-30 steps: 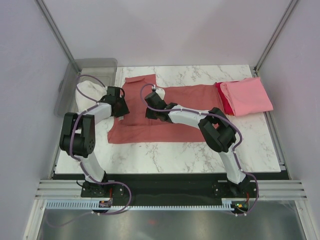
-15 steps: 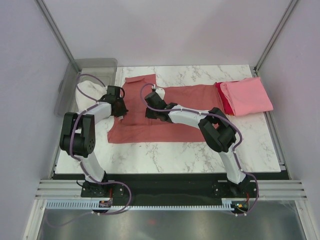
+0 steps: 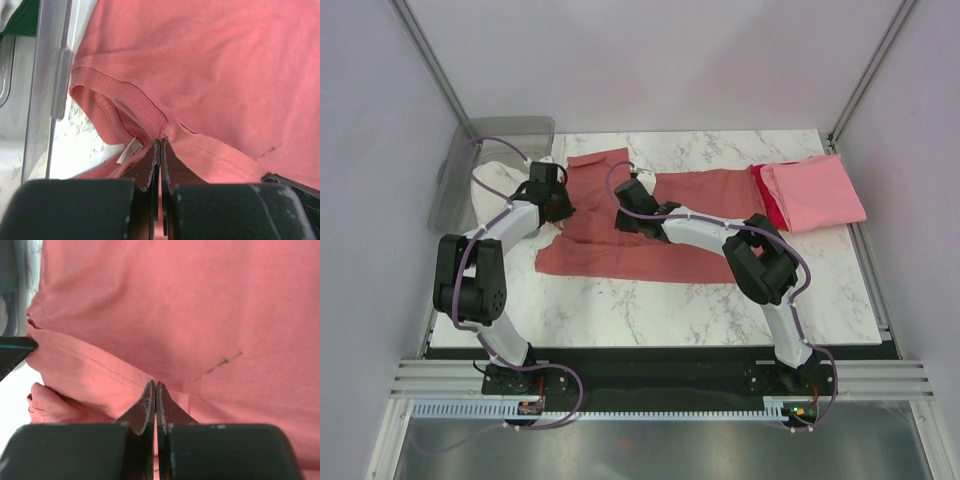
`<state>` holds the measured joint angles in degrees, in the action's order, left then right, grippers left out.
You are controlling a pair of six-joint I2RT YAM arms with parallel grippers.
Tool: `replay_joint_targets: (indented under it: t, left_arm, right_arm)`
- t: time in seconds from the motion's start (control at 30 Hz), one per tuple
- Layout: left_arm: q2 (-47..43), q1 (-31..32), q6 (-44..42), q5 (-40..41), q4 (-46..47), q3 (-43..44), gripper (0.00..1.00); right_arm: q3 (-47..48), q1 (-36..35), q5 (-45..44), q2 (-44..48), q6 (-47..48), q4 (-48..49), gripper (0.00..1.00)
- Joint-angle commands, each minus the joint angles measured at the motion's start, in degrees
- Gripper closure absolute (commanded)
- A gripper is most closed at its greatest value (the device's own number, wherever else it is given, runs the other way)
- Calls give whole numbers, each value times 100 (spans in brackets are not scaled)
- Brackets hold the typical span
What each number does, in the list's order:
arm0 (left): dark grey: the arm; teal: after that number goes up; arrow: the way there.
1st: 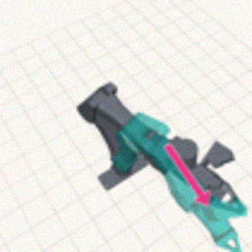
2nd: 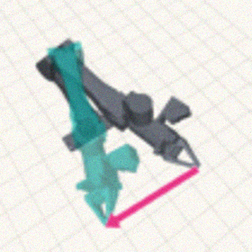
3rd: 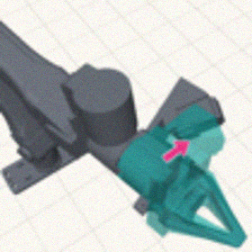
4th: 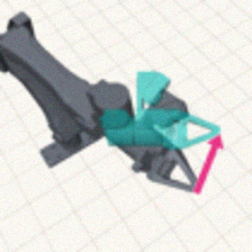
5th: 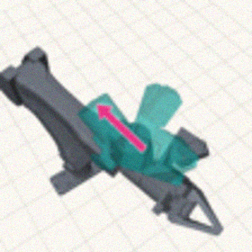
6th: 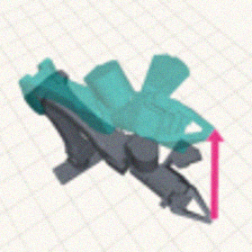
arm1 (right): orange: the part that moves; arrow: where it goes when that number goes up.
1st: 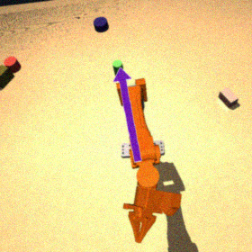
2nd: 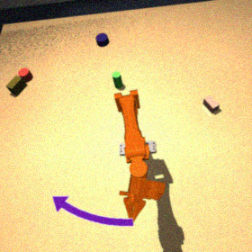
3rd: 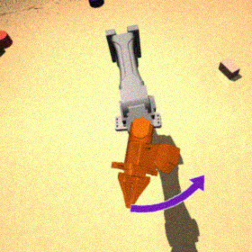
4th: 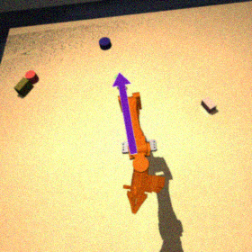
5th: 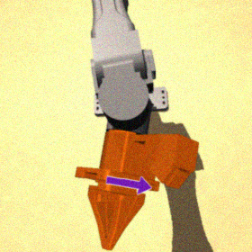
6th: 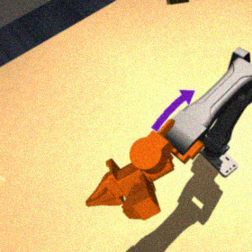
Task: Fold and stack the t-shirts
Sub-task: Fold the tshirt
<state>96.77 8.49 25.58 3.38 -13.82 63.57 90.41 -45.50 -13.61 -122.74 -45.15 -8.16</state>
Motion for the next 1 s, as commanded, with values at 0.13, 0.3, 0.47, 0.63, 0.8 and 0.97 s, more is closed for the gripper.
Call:
replay_joint_targets:
  t: [0.13, 0.3, 0.47, 0.63, 0.8, 0.97]
  left_arm:
    - [483, 12, -317, 321, -226, 463, 98]
    - [667, 3, -326, 436, -287, 481, 98]
    - [817, 3, -352, 751, -524, 577, 98]
    - [738, 12, -343, 937, -578, 525, 98]
    - [685, 21, -282, 910, -586, 507, 71]
    - [580, 47, -264, 884, -578, 507, 64]
  right_arm:
    - [108, 102, 33, -92, 76, 52, 96]
    - [363, 102, 402, -470, 58, 69, 95]
    - [407, 85, 745, -769, -90, 209, 95]
    - [284, 67, 737, -769, -117, 289, 94]
    - [223, 76, 649, -620, -56, 280, 75]
    - [126, 76, 605, -471, -12, 280, 68]
